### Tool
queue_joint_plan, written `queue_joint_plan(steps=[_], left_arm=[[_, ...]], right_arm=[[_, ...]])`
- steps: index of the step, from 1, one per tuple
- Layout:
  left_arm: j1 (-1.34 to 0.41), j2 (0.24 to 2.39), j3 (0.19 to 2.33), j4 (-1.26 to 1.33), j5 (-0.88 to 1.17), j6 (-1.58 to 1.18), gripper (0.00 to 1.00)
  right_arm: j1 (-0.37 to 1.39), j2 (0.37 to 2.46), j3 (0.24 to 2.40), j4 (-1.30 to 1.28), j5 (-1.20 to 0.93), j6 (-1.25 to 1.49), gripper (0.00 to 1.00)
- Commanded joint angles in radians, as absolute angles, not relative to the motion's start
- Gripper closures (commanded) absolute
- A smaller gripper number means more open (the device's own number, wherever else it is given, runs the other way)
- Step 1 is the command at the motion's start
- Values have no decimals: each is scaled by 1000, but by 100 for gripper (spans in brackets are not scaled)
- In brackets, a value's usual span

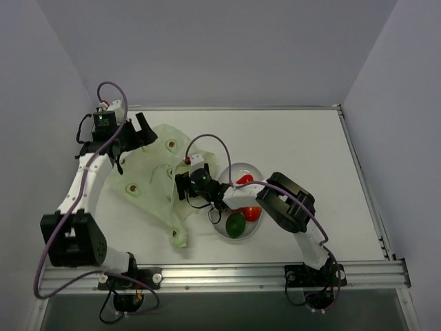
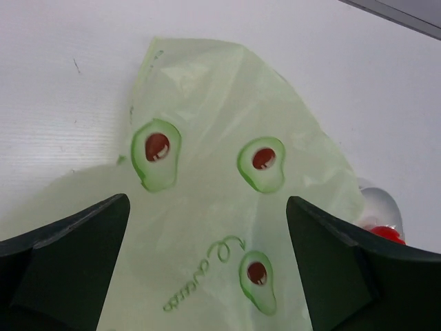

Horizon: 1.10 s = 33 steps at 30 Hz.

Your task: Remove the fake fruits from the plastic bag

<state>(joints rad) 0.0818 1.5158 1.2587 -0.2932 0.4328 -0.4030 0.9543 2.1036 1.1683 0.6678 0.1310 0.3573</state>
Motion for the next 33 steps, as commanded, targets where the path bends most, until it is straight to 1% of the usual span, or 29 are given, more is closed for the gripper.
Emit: queue_joint_plan(steps=[1, 2, 3, 4, 5, 7, 8, 11, 15, 18, 22, 24, 25, 26, 28, 33], left_arm=[[-49, 1297, 1221, -437, 236, -393, 4], [-119, 1225, 1177, -469, 180, -376, 4], [-153, 1186, 1152, -494, 131, -371, 4], [-181, 1155, 1129, -530, 42, -370, 4], [-201, 1122, 1094, -546, 3, -370, 4], [-225, 1040, 1075, -595, -79, -365, 4], [-227, 1014, 1072, -606, -144, -354, 4], [-227, 933, 1068, -624, -181, -341, 4], [-244, 884, 1040, -614, -2, -365, 4], [-279, 836, 1005, -604, 47, -371, 5], [-290, 747, 967, -586, 130, -354, 5], [-293, 689, 927, -566, 169, -356, 5], [-293, 672, 911, -543, 184, -357, 5], [-295, 640, 879, -529, 204, -363, 5], [-295, 623, 865, -515, 218, -371, 5], [-295, 601, 871, -517, 244, -362, 3]], right_arm=[[960, 2039, 1180, 617, 190, 336, 19], [962, 2034, 1175, 612, 205, 333, 23], [965, 2013, 1167, 615, 215, 331, 25], [969, 2000, 1149, 624, 219, 330, 34], [973, 1988, 1143, 630, 219, 328, 44], [983, 1944, 1143, 623, 232, 318, 57], [989, 1927, 1146, 600, 238, 311, 59], [1005, 1858, 1149, 543, 265, 291, 59], [1008, 1751, 1109, 460, 276, 307, 60], [1009, 1677, 1060, 379, 301, 327, 60], [1003, 1537, 945, 357, 337, 354, 61], [983, 1456, 907, 347, 348, 364, 62], [933, 1439, 884, 341, 327, 368, 62], [898, 1427, 879, 322, 263, 379, 62], [818, 1419, 871, 318, 233, 373, 62], [747, 1523, 899, 313, 267, 342, 63]])
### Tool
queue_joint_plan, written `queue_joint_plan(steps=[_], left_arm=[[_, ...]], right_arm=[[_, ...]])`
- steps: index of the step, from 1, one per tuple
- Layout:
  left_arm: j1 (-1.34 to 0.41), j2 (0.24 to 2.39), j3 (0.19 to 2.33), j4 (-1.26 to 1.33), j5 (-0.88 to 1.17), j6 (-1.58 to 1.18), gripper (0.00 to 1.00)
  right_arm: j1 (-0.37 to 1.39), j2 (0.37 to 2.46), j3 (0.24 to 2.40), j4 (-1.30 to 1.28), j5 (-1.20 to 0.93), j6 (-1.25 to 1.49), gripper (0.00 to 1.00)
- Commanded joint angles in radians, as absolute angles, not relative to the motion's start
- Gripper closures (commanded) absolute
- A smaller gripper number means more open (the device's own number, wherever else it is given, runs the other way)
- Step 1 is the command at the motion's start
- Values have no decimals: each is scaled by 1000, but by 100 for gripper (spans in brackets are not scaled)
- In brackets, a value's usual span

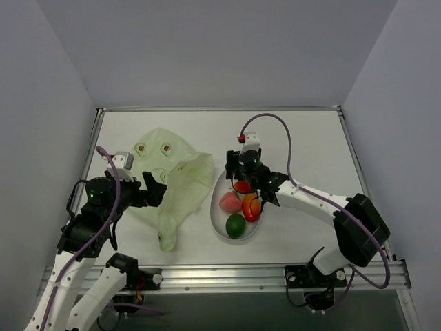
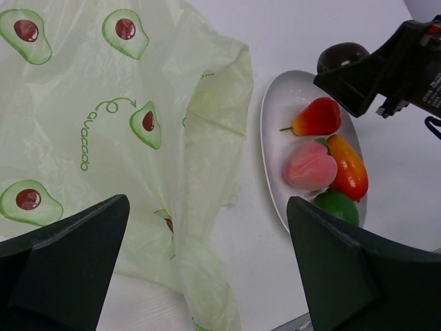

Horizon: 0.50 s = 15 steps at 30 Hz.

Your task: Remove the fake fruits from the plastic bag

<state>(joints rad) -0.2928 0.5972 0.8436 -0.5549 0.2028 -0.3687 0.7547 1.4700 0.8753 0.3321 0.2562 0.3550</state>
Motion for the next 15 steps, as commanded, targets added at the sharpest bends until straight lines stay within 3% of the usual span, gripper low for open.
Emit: queue_joint_plan(steps=[1, 11, 15], left_arm=[[-295, 600, 873, -528, 241, -362, 3], [-285, 575, 868, -515, 285, -362, 3], [-273, 587, 867, -508, 311, -365, 3]], right_arm=[[746, 1543, 907, 311, 281, 322, 63], [733, 1684, 950, 330, 307, 307, 60], [735, 1697, 940, 344, 298, 317, 54]])
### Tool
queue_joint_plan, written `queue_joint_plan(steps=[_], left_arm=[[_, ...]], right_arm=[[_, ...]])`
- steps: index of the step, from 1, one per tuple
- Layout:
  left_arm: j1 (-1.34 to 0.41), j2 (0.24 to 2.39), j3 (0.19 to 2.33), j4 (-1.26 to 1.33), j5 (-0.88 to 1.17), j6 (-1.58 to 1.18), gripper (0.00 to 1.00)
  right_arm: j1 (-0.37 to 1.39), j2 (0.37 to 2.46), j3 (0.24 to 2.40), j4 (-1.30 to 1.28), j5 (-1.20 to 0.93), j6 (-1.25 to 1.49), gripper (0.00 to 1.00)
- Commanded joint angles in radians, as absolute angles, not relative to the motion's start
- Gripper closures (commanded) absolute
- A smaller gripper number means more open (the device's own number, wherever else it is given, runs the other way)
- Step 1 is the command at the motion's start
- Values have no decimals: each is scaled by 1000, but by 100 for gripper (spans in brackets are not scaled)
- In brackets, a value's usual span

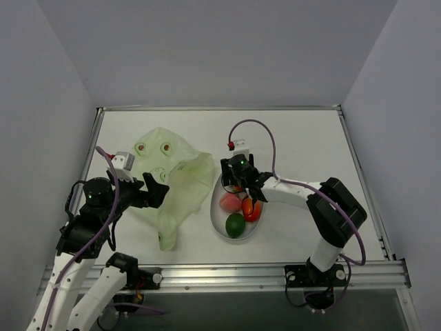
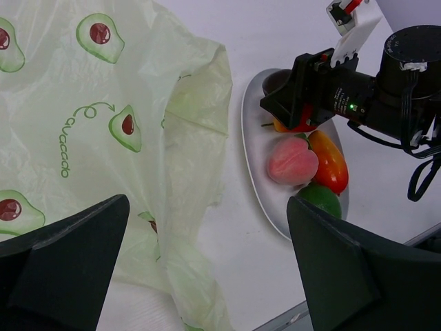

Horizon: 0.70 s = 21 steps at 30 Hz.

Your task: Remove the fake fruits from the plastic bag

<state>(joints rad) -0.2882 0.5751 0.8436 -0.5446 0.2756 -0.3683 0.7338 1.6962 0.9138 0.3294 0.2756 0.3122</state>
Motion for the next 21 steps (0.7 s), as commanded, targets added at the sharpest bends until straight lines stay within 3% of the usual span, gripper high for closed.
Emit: queue_joint_plan(steps=[1, 9, 18, 21], left_arm=[[-270, 589, 867, -503, 313, -365, 3], [-245, 609, 864, -497, 331, -370, 3], [-209, 618, 862, -491, 336, -371, 3], [-204, 617, 865, -491, 325, -371, 3]], right_arm=[[736, 1697, 931, 350, 292, 319, 47], [738, 1684, 920, 359, 284, 322, 17], [752, 1502, 923, 301, 324, 298, 5], [816, 1358, 923, 235, 475, 307, 0]])
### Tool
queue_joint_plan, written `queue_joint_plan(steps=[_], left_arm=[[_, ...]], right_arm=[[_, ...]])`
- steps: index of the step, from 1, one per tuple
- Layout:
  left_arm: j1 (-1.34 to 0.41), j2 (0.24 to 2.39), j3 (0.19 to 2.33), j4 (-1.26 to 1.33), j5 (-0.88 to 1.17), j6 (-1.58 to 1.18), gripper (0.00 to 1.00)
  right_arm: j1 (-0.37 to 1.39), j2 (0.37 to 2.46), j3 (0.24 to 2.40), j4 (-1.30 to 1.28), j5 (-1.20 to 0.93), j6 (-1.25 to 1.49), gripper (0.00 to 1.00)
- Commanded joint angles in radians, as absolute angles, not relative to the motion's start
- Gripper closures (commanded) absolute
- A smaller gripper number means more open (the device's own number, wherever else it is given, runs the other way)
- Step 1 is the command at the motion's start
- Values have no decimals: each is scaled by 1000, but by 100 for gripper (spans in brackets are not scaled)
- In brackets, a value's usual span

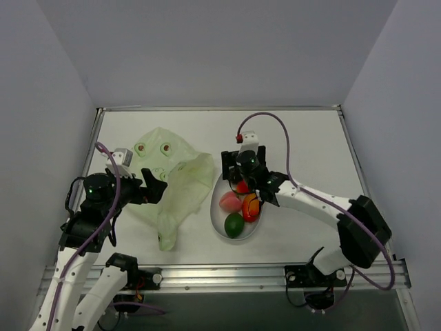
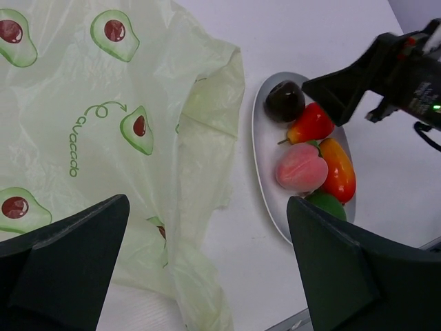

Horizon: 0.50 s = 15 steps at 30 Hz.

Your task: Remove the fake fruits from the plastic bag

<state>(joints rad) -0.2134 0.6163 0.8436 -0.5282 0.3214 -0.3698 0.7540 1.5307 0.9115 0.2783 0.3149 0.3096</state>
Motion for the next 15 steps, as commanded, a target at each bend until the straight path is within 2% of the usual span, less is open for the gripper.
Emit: queue_joint_plan(steps=[1, 3, 8, 11, 15], left_arm=[[-204, 615, 867, -491, 324, -373, 3], [-206, 589, 865, -476, 327, -387, 3], [-206, 526, 943, -486, 362, -423, 6], [-206, 525, 1064, -557, 341, -420, 6], [-206, 488, 1160, -621, 258, -419, 6]], right_arm=[[843, 1312, 917, 210, 542, 302, 0], [894, 1150, 907, 186, 633, 256, 0], [925, 779, 946, -11, 561, 287, 0], [925, 573, 928, -77, 575, 319, 0], [925, 393, 933, -126, 633, 298, 0]])
